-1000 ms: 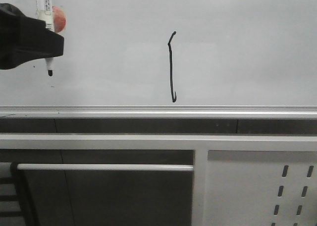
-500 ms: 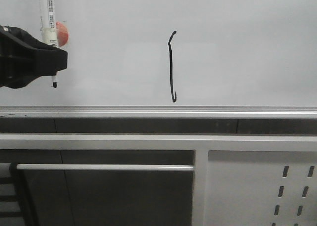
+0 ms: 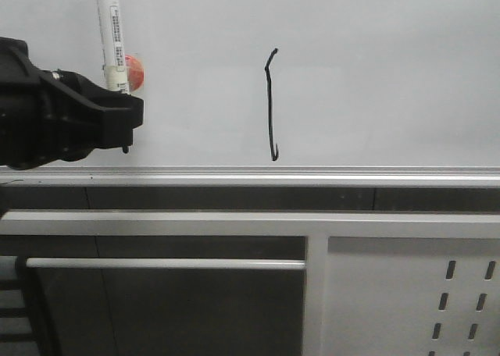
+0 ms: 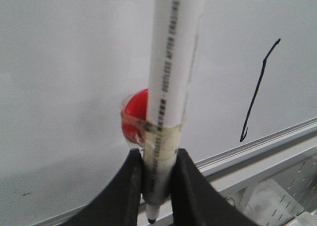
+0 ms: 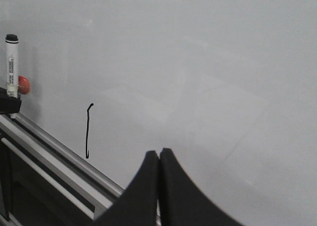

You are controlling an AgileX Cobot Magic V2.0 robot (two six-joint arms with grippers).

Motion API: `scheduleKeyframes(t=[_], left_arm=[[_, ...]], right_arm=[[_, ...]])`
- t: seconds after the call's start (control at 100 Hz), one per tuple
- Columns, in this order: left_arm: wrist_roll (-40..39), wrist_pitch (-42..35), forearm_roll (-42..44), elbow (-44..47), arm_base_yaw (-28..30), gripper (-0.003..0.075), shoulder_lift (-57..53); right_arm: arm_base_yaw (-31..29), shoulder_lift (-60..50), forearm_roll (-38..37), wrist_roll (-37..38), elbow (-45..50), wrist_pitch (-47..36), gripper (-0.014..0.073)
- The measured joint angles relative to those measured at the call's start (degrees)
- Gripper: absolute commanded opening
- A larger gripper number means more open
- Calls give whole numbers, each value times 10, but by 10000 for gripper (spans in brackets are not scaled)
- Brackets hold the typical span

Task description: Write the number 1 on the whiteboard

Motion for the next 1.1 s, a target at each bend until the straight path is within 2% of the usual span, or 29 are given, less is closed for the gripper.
scheduleKeyframes(t=[0.27,0.55,1.1], left_arm=[[-4,-64,-18,0,0,-18,51],[-4,-95,-40,-1,0,-18,69],[-4,-114,-9,-6,33,-17,92]], right_arm=[[0,0,0,-1,0,-1,-69],[0,-1,0,-1,0,-1,-69],[0,-1,0,-1,0,-1,-69]])
